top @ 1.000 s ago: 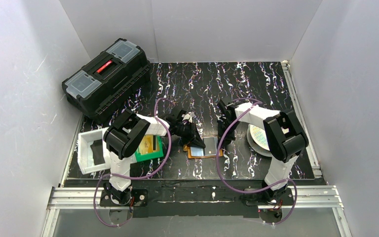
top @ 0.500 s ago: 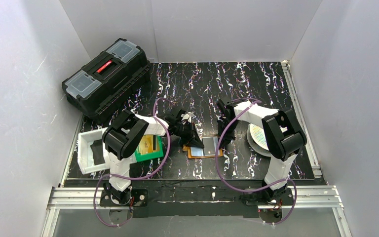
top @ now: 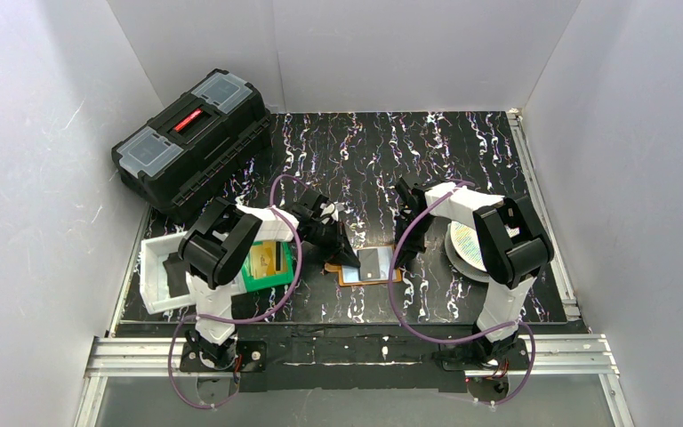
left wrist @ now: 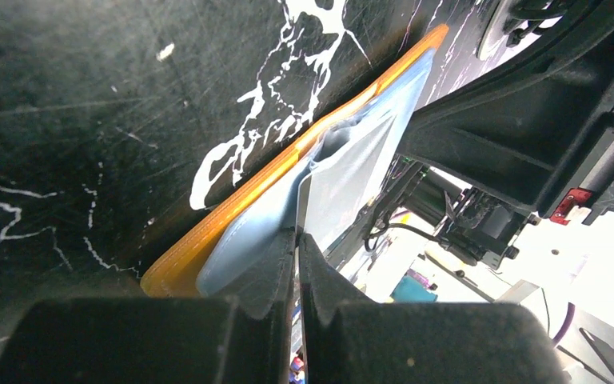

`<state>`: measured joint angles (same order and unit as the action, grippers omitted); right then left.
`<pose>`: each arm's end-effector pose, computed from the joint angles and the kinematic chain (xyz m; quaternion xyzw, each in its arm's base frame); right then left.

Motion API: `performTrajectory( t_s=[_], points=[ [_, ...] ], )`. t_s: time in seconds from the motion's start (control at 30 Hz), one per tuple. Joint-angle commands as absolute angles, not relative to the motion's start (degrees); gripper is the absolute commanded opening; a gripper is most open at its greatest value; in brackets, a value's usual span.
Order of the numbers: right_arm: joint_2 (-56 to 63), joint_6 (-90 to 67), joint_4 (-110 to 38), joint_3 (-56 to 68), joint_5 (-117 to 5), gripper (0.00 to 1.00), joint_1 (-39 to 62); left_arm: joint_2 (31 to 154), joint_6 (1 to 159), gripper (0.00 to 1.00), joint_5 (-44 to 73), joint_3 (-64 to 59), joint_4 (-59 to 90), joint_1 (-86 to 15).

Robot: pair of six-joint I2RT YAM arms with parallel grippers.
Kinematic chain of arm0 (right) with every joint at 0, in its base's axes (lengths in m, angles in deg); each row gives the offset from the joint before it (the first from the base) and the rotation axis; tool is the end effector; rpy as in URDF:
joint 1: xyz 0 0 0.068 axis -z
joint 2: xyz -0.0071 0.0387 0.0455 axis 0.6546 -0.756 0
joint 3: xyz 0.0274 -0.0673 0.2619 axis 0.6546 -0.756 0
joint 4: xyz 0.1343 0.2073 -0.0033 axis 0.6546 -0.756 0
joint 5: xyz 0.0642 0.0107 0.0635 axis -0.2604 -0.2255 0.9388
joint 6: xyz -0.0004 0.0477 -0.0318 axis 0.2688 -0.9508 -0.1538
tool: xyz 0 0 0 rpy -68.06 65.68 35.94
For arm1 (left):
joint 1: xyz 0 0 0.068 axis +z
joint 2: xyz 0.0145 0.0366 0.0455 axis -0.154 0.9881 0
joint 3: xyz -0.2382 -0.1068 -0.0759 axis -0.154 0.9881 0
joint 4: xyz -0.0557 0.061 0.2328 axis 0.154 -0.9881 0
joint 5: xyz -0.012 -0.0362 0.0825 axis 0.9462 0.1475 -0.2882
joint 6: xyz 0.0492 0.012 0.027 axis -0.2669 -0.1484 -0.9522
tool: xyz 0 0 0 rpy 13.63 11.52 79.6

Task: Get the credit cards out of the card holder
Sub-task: Remove the credit card from the card holder.

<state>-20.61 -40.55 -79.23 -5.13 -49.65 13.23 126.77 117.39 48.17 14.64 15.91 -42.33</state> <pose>0.2725 0.1538 0.1479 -0.0665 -0.9895 -0.1258 0.0253 0.2807 -0.2182 0.1248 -0.0035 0.8907 -0.4546 0.0033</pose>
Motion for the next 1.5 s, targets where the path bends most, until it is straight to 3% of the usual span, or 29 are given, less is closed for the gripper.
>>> performTrajectory(
  t_s=[0.0,0.67,1.23,1.47],
  points=[
    [-26.4,-39.2,-74.6,-9.5,-60.1,0.14,13.0,123.7,114.6,0.00,46.0,15.1,9.5,-40.8],
    [-26.5,-38.5,-73.8,-9.9,-59.2,0.13,13.7,121.2,109.7,0.00,42.1,11.9,0.7,-38.6],
    [-19.5,-39.0,-75.9,-5.3,-56.0,0.14,13.7,112.9,105.9,0.00,39.2,8.9,-8.9,-37.7],
    [-14.2,-39.6,-77.8,-1.2,-53.5,0.27,13.7,109.9,105.3,0.00,39.4,7.6,-10.8,-37.2]
  ],
)
